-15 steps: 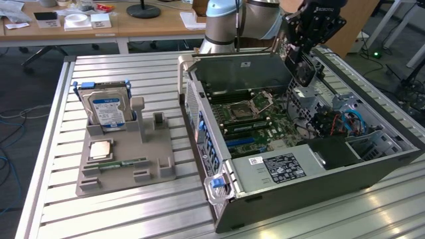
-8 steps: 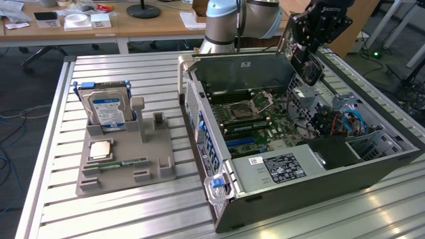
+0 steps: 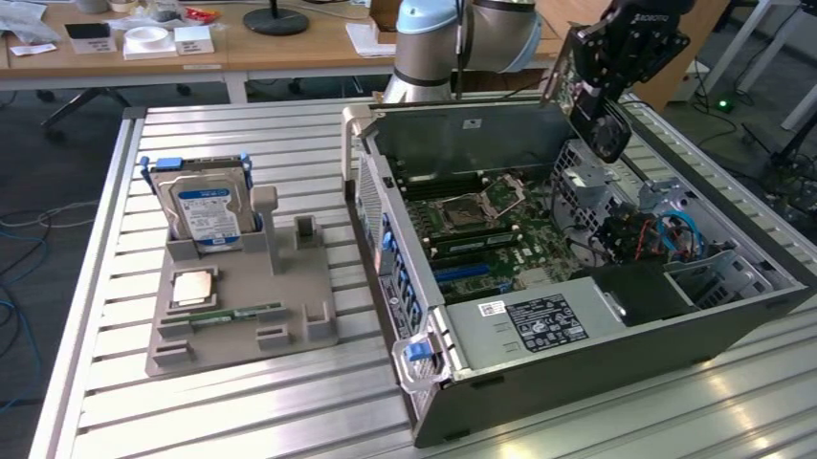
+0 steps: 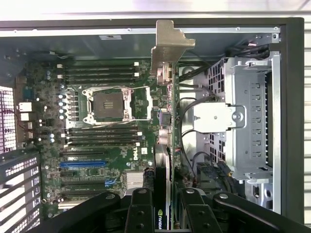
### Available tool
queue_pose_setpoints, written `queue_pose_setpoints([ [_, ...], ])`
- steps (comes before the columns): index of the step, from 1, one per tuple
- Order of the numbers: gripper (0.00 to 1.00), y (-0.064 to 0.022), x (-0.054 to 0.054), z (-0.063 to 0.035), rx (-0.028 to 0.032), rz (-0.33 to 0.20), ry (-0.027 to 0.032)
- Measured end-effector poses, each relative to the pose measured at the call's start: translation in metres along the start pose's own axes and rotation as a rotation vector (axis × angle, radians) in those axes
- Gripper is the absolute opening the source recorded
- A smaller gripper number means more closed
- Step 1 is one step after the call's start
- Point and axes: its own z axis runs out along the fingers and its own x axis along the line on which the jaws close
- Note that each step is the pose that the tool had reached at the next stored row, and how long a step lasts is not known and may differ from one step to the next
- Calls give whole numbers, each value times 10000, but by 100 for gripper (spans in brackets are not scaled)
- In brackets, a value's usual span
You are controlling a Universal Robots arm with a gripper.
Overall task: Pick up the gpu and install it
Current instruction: 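Pick up the gpu and move the gpu toward the slot, then insert the gpu into the slot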
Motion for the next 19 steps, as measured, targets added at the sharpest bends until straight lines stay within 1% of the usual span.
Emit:
queue_pose_setpoints([
  [15, 26, 0, -1, 0, 1, -18, 0],
  [19, 26, -1, 9, 0, -6, -305, 13],
])
